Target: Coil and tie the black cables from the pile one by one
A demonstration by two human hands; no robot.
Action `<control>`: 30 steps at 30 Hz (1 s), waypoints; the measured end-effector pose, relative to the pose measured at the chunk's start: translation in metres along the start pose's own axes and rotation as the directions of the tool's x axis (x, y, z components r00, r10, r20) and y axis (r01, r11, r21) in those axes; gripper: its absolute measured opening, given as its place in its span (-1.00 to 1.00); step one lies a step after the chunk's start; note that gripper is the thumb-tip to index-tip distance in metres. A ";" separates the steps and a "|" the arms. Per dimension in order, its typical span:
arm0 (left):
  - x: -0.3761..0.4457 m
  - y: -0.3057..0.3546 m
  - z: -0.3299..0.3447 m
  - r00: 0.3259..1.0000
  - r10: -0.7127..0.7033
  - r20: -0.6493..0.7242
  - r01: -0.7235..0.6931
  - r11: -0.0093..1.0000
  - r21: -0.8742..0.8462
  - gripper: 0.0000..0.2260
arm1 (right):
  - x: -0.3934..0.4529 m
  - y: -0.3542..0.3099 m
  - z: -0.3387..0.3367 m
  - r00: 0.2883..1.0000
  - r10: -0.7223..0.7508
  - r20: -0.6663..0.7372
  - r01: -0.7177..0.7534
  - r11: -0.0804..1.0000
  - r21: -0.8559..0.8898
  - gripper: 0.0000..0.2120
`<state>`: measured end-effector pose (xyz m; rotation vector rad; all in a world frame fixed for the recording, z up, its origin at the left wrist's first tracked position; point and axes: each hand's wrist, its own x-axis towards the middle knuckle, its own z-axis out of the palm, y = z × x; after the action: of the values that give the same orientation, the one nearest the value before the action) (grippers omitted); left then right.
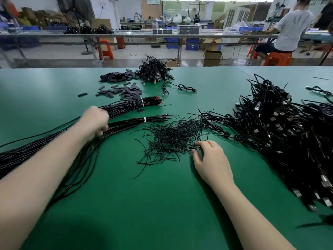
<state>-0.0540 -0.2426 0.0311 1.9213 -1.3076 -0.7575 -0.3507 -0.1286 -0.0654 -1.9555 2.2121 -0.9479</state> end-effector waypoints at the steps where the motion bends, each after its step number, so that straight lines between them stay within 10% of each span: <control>1: 0.003 0.009 -0.011 1.000 -0.017 -0.023 0.009 0.949 -0.315 -0.81 | 0.000 0.000 0.000 1.000 0.002 0.003 -0.002 1.000 0.007 -0.72; 3: 0.000 0.021 -0.028 0.975 0.077 -0.211 -0.186 0.805 -0.564 -0.78 | 0.000 -0.001 -0.001 1.000 0.009 -0.011 -0.009 1.000 0.029 -0.73; 6: -0.020 0.022 -0.031 0.823 0.349 -0.449 -0.528 0.761 -0.376 -0.81 | -0.001 -0.004 -0.004 0.993 -0.032 -0.111 0.037 0.998 0.045 -0.76; 13: -0.026 -0.002 -0.010 0.888 0.301 -0.348 -0.428 0.820 -0.381 -0.82 | -0.006 -0.007 -0.007 0.993 -0.108 -0.057 0.106 0.994 -0.026 -0.79; 21: -0.085 -0.008 -0.002 0.649 0.756 -0.081 -0.739 0.602 -0.302 -0.83 | 0.006 -0.111 -0.034 0.923 -0.382 0.051 0.331 0.853 0.404 -0.29; 25: -0.098 -0.036 -0.001 0.660 0.751 0.012 -0.712 0.630 -0.310 -0.83 | 0.044 -0.174 -0.073 0.748 -0.632 0.204 0.618 0.775 0.135 -0.71; 30: -0.089 -0.093 -0.032 0.705 0.694 0.142 -0.693 0.718 -0.068 -0.80 | 0.123 -0.174 -0.175 0.837 -0.546 -0.007 0.546 0.837 -0.023 -0.74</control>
<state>-0.0078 -0.1273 -0.0161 1.1920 -1.9514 -0.5123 -0.2940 -0.1727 0.2008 -2.6666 1.6785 -0.9793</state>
